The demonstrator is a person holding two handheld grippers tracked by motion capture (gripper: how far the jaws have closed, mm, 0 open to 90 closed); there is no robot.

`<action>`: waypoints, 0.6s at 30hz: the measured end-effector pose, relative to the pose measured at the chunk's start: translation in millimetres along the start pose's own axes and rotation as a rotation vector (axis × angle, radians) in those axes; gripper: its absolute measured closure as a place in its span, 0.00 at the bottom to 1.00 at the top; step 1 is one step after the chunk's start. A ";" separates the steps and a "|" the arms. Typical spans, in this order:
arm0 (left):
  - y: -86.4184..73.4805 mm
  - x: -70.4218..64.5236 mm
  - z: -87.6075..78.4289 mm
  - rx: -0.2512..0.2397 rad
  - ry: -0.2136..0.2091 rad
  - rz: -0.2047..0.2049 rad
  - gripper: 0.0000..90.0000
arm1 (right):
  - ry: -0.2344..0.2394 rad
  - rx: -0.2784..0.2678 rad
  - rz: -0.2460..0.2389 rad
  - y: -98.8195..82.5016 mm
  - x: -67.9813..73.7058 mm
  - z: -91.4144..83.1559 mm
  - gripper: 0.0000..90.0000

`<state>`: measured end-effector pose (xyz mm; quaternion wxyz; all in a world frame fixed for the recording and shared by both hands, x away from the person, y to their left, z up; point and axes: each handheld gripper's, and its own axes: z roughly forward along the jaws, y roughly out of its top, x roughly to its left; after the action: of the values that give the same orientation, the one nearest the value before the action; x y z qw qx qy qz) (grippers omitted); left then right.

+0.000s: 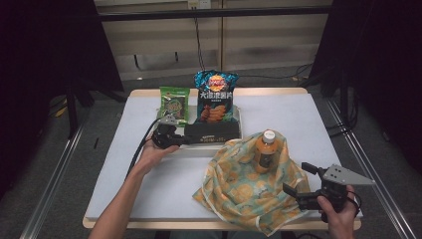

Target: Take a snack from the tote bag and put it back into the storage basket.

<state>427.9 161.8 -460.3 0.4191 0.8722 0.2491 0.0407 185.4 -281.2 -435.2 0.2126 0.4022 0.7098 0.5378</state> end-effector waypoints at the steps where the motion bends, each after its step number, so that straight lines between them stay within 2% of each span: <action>1: -0.2 0.5 0.7 -0.012 -0.004 -0.005 0.97 | -0.003 -0.001 -0.001 -0.1 -0.2 0.0 0.02; 8: 0.2 -0.7 5.3 0.002 -0.005 -0.002 0.96 | 0.001 0.004 -0.006 -0.2 0.1 0.7 0.02; 11: 0.2 1.0 4.9 -0.003 0.009 -0.008 0.94 | 0.000 0.004 -0.004 -0.4 -0.4 0.5 0.02; 13: -1.0 1.1 6.5 -0.012 0.002 -0.016 0.94 | -0.001 0.004 -0.001 -0.5 -0.2 0.1 0.02; 18: 0.2 -0.9 7.1 -0.003 0.000 -0.003 0.92 | -0.001 0.004 -0.004 -0.5 -0.4 0.5 0.02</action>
<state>429.2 156.3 -464.7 0.4203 0.8712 0.2503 0.0407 185.8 -281.3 -435.9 0.2129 0.4015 0.7115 0.5359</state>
